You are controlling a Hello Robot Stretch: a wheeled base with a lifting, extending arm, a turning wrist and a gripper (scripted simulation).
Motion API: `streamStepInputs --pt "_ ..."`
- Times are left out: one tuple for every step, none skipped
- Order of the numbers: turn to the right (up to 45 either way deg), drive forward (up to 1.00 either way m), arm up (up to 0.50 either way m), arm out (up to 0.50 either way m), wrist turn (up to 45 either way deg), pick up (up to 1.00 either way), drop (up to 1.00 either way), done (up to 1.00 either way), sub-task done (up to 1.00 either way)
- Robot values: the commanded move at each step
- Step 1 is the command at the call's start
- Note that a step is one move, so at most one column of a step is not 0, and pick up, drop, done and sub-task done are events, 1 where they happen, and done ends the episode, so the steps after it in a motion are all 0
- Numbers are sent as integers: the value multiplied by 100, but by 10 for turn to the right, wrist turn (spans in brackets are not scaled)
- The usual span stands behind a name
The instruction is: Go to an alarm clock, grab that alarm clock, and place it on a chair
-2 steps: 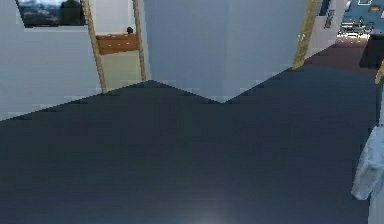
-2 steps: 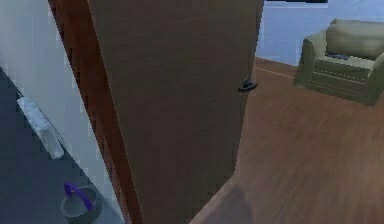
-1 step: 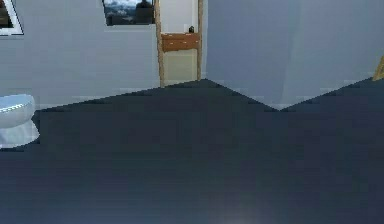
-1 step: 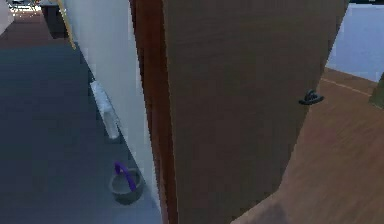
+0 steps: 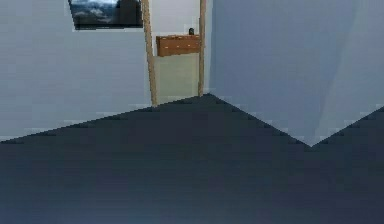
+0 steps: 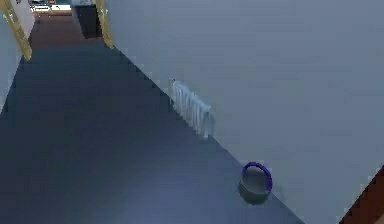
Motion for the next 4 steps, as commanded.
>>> streamStepInputs --pt "0 100 0 0 0 0 0 0 0" --pt "0 100 0 0 0 0 0 0 0" --pt "0 100 0 0 0 0 0 0 0" --pt "-30 0 0 0 0 0 0 0 0"
